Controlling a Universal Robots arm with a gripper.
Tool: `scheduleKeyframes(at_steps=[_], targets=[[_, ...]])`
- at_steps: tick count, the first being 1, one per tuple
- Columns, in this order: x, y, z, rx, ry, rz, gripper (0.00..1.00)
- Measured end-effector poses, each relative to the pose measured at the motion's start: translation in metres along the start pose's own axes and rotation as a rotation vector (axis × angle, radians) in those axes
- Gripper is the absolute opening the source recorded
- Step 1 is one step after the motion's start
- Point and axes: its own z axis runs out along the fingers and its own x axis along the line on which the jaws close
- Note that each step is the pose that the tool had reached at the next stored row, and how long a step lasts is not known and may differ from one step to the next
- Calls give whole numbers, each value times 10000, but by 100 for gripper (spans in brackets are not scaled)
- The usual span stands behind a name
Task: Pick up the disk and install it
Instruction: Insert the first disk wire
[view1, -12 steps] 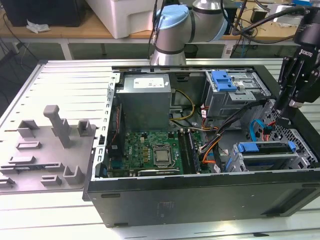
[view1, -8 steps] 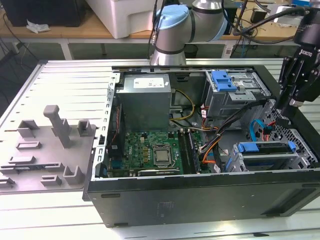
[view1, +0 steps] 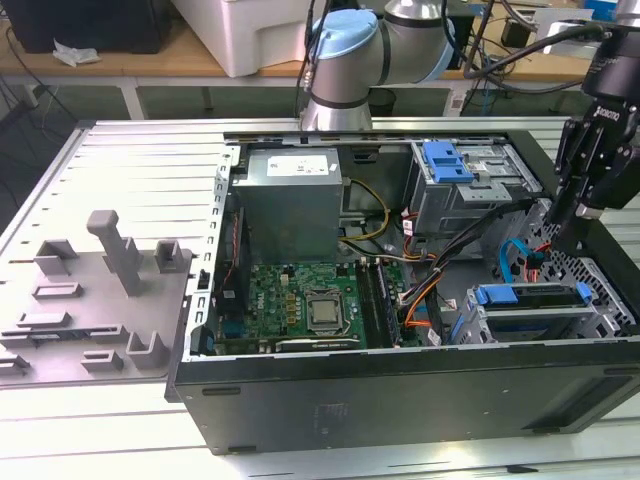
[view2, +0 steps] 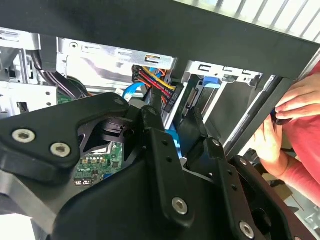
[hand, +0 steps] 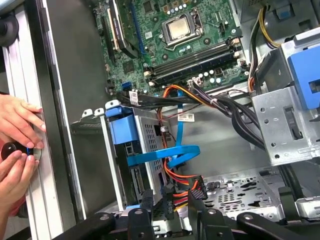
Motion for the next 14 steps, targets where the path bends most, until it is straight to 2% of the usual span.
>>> scheduleKeyframes(at_steps=[4, 5, 9, 14], targets=[[-17, -24, 13, 8, 32, 6, 41], [-26, -32, 31, 15, 65, 13, 41], [-44, -35, 76, 28, 113, 19, 41], [-63, -35, 109, 36, 148, 23, 41]])
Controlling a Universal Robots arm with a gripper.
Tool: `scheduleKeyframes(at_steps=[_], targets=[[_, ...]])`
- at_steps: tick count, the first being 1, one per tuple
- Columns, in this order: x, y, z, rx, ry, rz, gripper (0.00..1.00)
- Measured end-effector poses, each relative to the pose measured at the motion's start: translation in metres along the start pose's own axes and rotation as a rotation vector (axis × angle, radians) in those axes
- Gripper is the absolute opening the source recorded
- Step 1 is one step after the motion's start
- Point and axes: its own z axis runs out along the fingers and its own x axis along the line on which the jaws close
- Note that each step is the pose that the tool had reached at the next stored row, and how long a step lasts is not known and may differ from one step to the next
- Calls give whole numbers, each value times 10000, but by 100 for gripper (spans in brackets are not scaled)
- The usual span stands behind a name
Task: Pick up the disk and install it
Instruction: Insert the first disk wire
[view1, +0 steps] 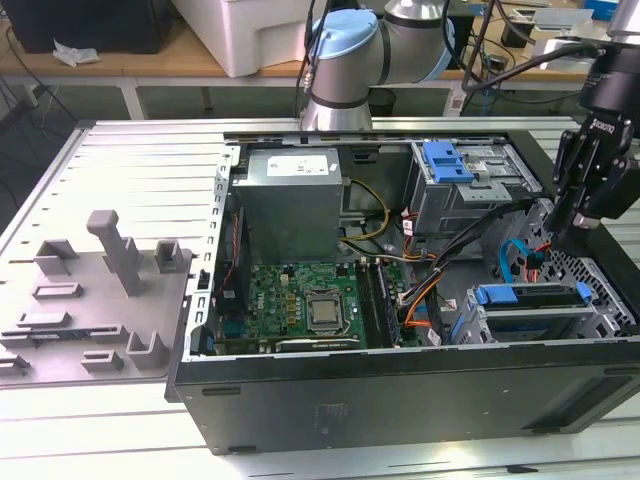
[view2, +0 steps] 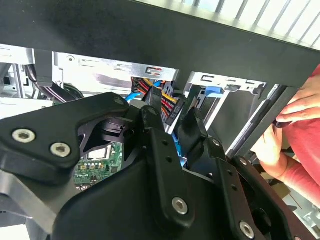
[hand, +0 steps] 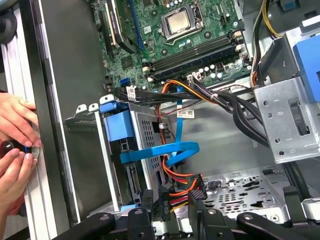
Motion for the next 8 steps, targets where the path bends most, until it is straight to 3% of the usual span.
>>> scheduleKeyframes(at_steps=[8], targets=[[-8, 2, 0, 6, 24, 4, 41]])
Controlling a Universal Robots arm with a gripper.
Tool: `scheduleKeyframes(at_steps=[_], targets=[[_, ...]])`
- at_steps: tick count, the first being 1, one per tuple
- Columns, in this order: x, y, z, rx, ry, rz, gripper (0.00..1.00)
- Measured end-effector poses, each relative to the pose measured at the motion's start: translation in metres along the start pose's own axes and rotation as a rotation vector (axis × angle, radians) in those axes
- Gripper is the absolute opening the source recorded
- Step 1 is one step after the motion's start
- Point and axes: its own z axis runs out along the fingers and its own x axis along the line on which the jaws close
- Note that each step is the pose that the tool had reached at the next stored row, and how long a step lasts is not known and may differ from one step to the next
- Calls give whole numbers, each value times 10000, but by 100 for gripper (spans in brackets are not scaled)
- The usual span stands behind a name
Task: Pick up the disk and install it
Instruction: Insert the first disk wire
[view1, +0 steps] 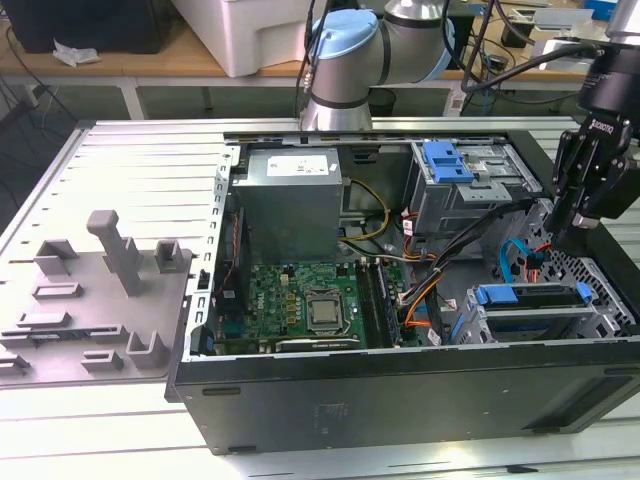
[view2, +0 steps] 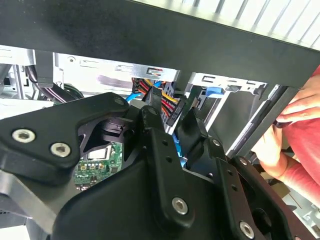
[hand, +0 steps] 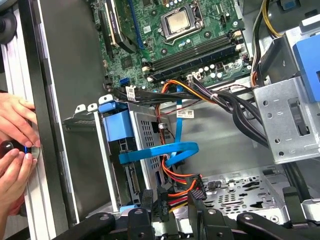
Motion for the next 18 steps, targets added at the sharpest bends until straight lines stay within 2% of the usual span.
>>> scheduleKeyframes(at_steps=[3, 4, 5, 7, 18], targets=[[0, 0, 0, 3, 12, 1, 39], [-1, 0, 1, 4, 15, 2, 26], [0, 0, 1, 5, 20, 3, 26], [-1, 0, 1, 8, 31, 4, 17], [4, 12, -3, 24, 97, 13, 17]])
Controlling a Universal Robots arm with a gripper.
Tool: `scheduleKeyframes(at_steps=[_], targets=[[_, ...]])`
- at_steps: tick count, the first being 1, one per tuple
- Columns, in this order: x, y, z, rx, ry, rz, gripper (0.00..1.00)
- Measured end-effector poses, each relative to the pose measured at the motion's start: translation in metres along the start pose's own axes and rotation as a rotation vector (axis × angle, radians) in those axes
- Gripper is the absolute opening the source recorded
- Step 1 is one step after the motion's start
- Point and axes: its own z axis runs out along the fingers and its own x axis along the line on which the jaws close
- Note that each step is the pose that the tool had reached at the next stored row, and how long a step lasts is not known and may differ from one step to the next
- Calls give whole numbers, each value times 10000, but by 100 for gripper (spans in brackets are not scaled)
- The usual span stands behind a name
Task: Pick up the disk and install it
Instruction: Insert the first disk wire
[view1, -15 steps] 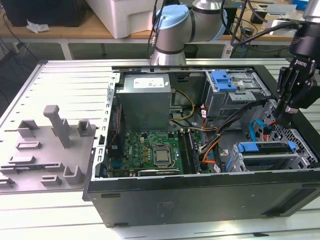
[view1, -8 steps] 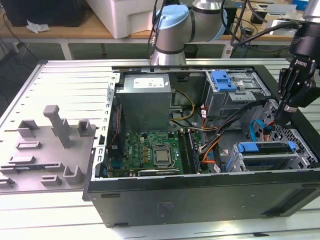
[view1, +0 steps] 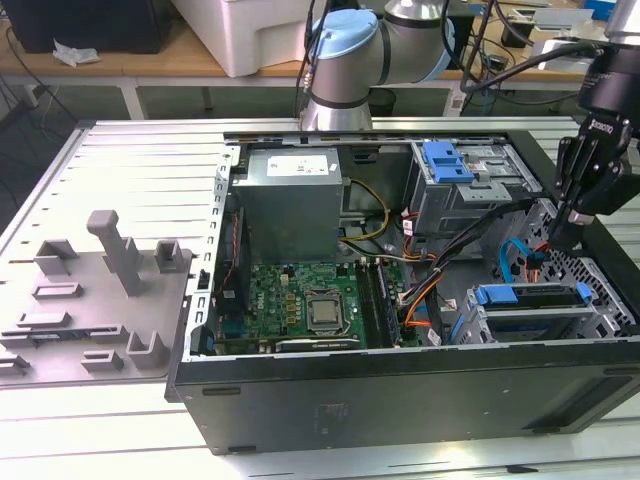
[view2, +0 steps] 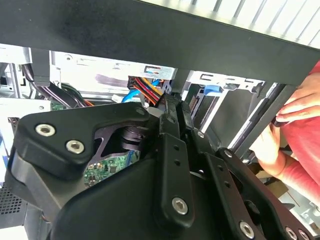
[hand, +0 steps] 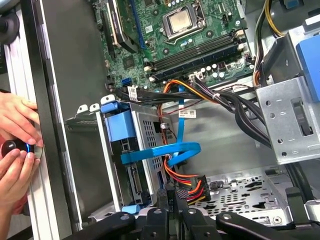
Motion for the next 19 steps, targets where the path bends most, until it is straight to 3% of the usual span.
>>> scheduleKeyframes(at_steps=[6, 10, 15, 19], targets=[[37, 87, -29, 55, 20, -52, 17], [43, 107, -28, 161, 26, -276, 17], [44, 109, -29, 417, 49, -872, 17], [48, 118, -33, 540, 41, -1011, 17]])
